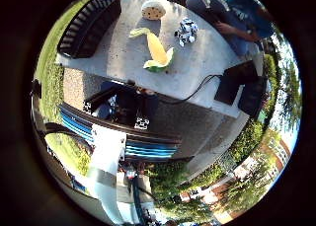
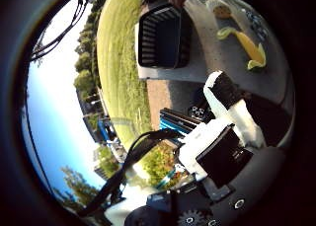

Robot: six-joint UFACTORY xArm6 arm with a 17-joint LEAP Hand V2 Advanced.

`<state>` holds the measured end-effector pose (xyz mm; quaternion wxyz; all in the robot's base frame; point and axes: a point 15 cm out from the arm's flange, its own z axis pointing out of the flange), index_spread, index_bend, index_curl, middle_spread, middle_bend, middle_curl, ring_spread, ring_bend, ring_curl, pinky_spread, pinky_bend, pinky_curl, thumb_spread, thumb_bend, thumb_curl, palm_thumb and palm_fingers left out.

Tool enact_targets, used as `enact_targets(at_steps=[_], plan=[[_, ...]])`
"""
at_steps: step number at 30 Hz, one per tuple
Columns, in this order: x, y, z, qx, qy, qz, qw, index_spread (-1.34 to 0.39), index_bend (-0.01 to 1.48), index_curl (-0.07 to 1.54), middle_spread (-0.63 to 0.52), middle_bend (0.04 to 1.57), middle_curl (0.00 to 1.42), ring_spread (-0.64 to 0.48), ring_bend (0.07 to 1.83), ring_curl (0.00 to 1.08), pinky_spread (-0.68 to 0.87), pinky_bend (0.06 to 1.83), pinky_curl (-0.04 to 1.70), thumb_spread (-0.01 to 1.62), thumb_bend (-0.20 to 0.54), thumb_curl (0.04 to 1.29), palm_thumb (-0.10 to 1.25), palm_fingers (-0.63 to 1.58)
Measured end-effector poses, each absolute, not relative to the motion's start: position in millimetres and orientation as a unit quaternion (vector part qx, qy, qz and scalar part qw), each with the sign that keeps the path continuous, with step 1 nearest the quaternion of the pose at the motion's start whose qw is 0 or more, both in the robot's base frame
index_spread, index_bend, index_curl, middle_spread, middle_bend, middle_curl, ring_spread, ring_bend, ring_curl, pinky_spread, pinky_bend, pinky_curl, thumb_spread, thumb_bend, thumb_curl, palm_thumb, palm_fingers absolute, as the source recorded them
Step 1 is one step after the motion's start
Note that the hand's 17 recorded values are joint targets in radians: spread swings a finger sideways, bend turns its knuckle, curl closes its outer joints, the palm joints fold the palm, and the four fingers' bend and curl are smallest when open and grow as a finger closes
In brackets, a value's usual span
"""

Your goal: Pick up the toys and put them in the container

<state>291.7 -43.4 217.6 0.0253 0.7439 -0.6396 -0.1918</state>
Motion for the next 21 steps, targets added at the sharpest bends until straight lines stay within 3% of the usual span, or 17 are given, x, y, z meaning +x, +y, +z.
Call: enact_targets(at_steps=[9,15,21], plan=[[283,-86,193,0.706,-0.675,-0.214,0.039,-0.12,0.25,0.39,0.09,0.15,0.28,0.29,0.23,0.33,0.43,0.31,0.26,1.26,-0.019,0.39,0.79,0.20],[303,-100,172,0.695,-0.688,-0.204,0.036,-0.12,0.19,0.38,0.08,0.16,0.28,0.29,0.24,0.33,0.44,0.33,0.26,1.26,-0.024,0.39,0.78,0.20],[325,-108,138,0.672,-0.712,-0.202,0.040,-0.09,0.13,0.33,0.09,0.17,0.30,0.29,0.29,0.34,0.44,0.40,0.28,1.24,-0.041,0.37,0.68,0.16]])
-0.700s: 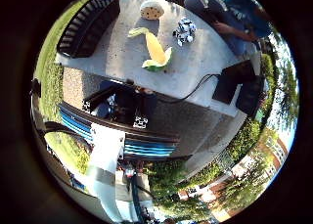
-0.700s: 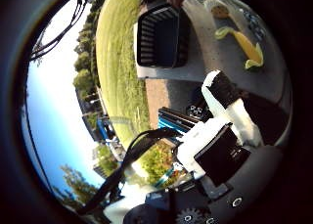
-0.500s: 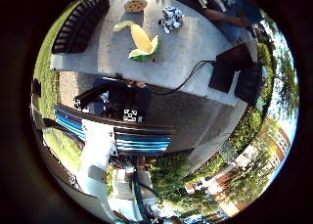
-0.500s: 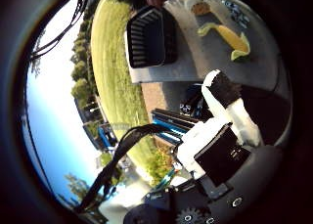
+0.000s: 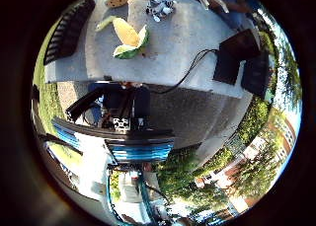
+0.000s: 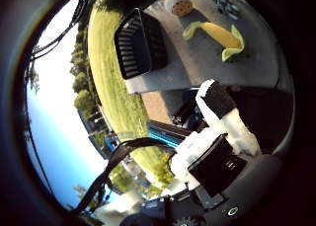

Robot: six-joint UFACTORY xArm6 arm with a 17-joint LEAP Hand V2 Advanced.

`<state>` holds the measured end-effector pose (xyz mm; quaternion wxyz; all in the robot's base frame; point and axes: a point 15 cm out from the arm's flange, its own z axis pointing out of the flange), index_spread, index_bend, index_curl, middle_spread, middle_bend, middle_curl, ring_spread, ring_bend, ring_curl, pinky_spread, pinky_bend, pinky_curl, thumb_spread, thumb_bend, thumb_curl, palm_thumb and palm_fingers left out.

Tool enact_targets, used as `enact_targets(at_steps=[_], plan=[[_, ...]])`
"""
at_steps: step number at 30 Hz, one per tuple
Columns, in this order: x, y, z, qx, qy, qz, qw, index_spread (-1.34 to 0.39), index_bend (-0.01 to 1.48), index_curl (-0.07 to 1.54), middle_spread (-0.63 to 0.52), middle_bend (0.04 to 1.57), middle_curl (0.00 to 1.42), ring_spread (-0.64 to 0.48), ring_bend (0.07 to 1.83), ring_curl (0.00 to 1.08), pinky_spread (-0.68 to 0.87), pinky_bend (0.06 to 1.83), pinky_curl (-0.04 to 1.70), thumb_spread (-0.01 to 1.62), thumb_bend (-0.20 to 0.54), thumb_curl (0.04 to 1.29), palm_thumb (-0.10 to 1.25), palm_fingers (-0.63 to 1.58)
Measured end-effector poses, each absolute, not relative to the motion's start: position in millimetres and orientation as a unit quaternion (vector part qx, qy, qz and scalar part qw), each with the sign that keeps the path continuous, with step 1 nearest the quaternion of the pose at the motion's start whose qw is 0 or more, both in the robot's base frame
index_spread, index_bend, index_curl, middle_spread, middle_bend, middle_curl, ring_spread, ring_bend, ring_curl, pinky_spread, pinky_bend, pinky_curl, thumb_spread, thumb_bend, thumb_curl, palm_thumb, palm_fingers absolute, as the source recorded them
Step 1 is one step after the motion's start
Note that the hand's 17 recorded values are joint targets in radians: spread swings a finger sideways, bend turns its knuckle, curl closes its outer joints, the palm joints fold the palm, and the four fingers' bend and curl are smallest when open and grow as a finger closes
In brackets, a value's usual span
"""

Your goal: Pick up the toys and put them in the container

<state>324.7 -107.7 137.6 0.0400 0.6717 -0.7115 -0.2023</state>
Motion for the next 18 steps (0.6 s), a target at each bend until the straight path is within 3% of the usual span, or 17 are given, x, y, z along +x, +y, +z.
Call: enact_targets(at_steps=[18], plan=[[394,-132,-17,0.625,-0.766,-0.144,0.040,0.02,0.15,0.25,0.14,0.18,0.32,0.31,0.42,0.35,0.46,0.54,0.29,1.16,-0.030,0.34,0.53,0.17]])
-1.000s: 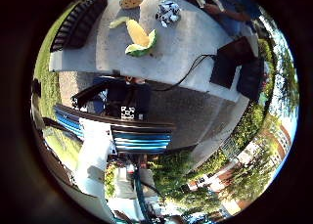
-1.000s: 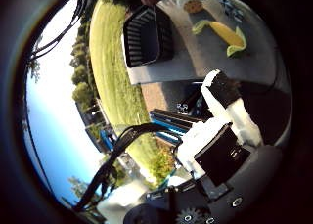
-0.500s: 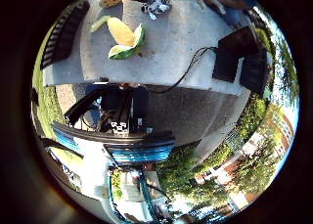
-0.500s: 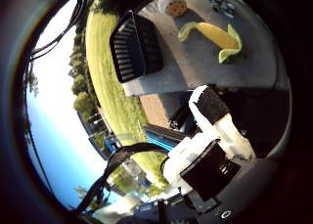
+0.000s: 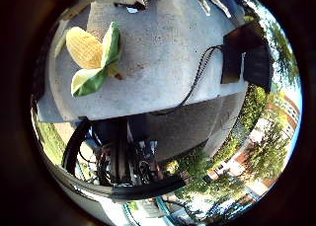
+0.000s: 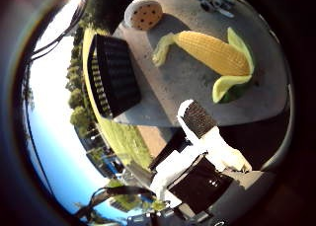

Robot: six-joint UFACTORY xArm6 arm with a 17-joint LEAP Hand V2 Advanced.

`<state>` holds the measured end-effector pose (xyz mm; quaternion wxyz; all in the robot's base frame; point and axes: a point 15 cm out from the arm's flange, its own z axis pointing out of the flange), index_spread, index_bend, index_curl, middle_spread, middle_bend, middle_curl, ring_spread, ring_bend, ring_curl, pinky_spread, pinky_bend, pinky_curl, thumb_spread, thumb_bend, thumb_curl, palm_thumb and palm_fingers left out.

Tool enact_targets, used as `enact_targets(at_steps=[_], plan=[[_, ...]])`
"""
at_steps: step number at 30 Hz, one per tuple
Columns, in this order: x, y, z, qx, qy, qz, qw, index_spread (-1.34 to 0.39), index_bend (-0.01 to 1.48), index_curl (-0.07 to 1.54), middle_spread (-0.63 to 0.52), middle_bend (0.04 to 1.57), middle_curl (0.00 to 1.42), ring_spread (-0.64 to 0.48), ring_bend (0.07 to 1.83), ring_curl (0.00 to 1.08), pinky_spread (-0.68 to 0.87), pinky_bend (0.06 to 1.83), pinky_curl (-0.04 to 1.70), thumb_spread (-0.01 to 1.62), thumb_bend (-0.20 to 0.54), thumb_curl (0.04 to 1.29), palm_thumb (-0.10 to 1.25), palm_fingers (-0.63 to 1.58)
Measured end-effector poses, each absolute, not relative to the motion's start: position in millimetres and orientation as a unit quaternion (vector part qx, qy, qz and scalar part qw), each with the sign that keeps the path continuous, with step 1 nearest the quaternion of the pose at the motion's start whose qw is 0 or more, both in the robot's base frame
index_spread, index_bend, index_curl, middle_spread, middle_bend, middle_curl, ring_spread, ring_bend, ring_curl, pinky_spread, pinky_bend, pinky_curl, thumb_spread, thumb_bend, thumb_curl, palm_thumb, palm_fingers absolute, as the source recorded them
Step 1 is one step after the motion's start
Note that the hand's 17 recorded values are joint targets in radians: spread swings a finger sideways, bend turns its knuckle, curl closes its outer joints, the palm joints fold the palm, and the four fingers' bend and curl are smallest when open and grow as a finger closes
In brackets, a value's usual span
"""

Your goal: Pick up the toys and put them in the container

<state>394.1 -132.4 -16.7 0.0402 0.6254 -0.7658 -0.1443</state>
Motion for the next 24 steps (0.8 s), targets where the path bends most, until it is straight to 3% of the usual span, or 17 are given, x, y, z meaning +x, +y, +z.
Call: enact_targets(at_steps=[15,24], plan=[[428,-93,-90,0.628,-0.760,-0.153,0.069,0.05,0.16,0.25,0.12,0.19,0.35,0.31,0.46,0.35,0.46,0.56,0.26,1.15,-0.027,0.33,0.52,0.23],[429,-85,-102,0.622,-0.763,-0.154,0.081,0.05,0.12,0.22,0.06,0.26,0.39,0.25,0.65,0.39,0.45,0.62,0.24,1.14,-0.020,0.34,0.56,0.45]])
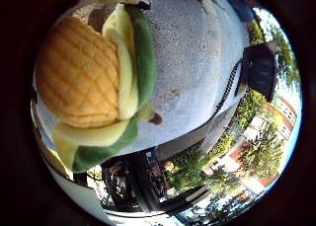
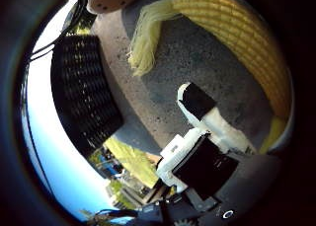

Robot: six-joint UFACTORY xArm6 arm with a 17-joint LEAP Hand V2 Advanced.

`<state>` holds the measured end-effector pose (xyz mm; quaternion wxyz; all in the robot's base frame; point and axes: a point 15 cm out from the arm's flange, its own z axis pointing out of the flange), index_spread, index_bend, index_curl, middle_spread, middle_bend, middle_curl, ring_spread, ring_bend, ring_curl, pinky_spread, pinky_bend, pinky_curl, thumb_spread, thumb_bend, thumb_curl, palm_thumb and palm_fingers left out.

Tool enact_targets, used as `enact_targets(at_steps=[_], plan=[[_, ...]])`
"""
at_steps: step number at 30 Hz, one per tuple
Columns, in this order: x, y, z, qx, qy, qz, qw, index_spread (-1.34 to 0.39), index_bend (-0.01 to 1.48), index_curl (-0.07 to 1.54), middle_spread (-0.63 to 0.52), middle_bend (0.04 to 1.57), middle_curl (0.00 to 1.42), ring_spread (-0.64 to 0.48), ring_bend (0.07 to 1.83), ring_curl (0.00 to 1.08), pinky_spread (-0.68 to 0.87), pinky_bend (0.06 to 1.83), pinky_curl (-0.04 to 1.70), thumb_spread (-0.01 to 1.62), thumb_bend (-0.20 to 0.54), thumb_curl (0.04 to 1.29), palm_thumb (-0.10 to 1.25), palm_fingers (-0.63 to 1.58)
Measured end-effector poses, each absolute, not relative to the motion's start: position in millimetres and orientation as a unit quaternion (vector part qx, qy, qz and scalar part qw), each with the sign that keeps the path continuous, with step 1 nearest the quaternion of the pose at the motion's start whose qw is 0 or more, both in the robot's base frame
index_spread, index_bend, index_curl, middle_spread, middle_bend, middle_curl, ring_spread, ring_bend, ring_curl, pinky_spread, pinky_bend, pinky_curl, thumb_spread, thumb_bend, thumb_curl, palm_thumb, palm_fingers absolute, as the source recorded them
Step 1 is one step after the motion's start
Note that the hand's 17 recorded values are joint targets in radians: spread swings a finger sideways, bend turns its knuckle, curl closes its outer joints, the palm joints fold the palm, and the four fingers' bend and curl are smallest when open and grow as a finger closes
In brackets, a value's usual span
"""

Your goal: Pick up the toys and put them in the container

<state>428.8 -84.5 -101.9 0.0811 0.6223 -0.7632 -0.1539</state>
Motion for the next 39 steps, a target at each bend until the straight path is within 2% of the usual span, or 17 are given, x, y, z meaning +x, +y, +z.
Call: enact_targets(at_steps=[3,6,7,11,13,17,20,24,28,39], plan=[[427,-79,-104,0.626,-0.759,-0.158,0.086,-0.02,0.13,0.20,0.01,0.34,0.43,0.21,0.78,0.45,0.43,0.70,0.27,1.13,-0.016,0.35,0.60,0.59],[423,-73,-110,0.628,-0.755,-0.164,0.092,-0.10,0.13,0.18,-0.03,0.47,0.49,0.18,0.91,0.50,0.41,0.78,0.30,1.13,-0.012,0.36,0.65,0.74],[424,-71,-112,0.629,-0.754,-0.164,0.093,-0.13,0.11,0.16,-0.05,0.55,0.54,0.16,1.00,0.53,0.40,0.80,0.31,1.12,-0.003,0.38,0.68,0.81],[425,-66,-114,0.634,-0.750,-0.163,0.095,-0.25,0.14,0.09,-0.11,0.78,0.69,0.07,1.25,0.65,0.38,0.90,0.39,1.11,-0.010,0.41,0.76,0.79],[431,-64,-108,0.638,-0.748,-0.158,0.091,-0.33,0.20,0.04,-0.14,0.87,0.76,0.03,1.32,0.69,0.37,1.02,0.45,1.10,-0.010,0.43,0.80,0.85],[445,-65,-90,0.645,-0.747,-0.140,0.080,-0.45,0.31,-0.01,-0.18,0.96,0.85,-0.02,1.32,0.72,0.33,1.24,0.55,1.09,-0.007,0.46,0.87,0.98],[452,-65,-70,0.648,-0.746,-0.133,0.073,-0.55,0.42,-0.02,-0.20,1.01,0.92,-0.05,1.33,0.75,0.29,1.34,0.63,1.10,0.039,0.52,0.99,1.02],[441,-58,-45,0.652,-0.736,-0.156,0.089,-0.66,0.54,-0.02,-0.22,1.05,0.98,-0.07,1.34,0.78,0.26,1.39,0.70,1.12,0.023,0.56,1.01,0.98],[428,-55,7,0.659,-0.722,-0.177,0.111,-0.76,0.64,-0.02,-0.23,1.08,1.04,-0.09,1.37,0.80,0.23,1.42,0.75,1.15,0.000,0.60,1.00,0.93],[429,-7,170,0.720,-0.677,-0.131,0.085,-0.94,0.85,-0.02,-0.25,1.14,1.12,-0.11,1.43,0.84,0.19,1.46,0.86,1.19,-0.015,0.68,0.97,0.84]])
